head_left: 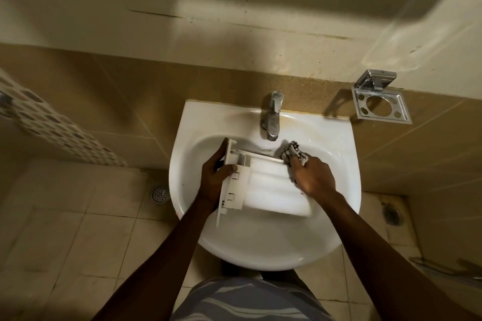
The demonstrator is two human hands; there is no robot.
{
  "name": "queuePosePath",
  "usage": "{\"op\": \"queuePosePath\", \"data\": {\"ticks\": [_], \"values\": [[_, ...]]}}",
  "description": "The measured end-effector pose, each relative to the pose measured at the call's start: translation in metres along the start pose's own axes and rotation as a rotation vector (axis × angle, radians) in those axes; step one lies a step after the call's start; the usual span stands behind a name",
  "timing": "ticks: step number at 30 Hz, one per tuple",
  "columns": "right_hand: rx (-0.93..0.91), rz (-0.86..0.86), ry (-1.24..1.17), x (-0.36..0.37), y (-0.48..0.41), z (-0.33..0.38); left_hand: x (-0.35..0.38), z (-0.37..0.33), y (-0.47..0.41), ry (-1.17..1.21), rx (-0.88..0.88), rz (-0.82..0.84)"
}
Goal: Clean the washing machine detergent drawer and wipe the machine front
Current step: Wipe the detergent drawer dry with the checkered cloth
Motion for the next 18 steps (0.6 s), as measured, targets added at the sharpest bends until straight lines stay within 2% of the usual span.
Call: {"op": "queuePosePath", "data": {"ticks": [3,7,10,12,14,16,18], "values": [[0.039,0.019,0.102,0.001,-0.004,0.014,0.004,-0.005,0.000,-0.056,0.026,0.048],[-0.010,0.247,0.099,0.013,0.003,0.048,0.003,-0.006,0.001,-0.069,0.010,0.061],[-0.075,0.321,0.053,0.018,0.006,0.057,0.003,-0.002,-0.003,-0.127,-0.005,0.119],[-0.087,0.297,-0.046,0.014,0.004,0.053,0.004,-0.001,-0.008,-0.129,-0.045,0.122],[-0.102,0.253,-0.125,0.009,0.004,0.048,-0.002,-0.001,-0.014,-0.128,-0.059,0.056],[-0.177,0.122,-0.125,0.000,0.010,0.050,-0.011,0.004,-0.019,-0.173,-0.053,0.004],[-0.295,-0.081,-0.133,-0.013,0.023,0.050,-0.018,0.013,-0.024,-0.379,-0.104,0.023]]}}
Point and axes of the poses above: each hand's wrist, its own y-axis away from the middle knuckle, its own x-axis out of the palm, z = x × y, the point moved 10 cm from there along -y, towards the middle knuckle, and after that the axes turned 13 degrees about x, right-handed, at the moved point
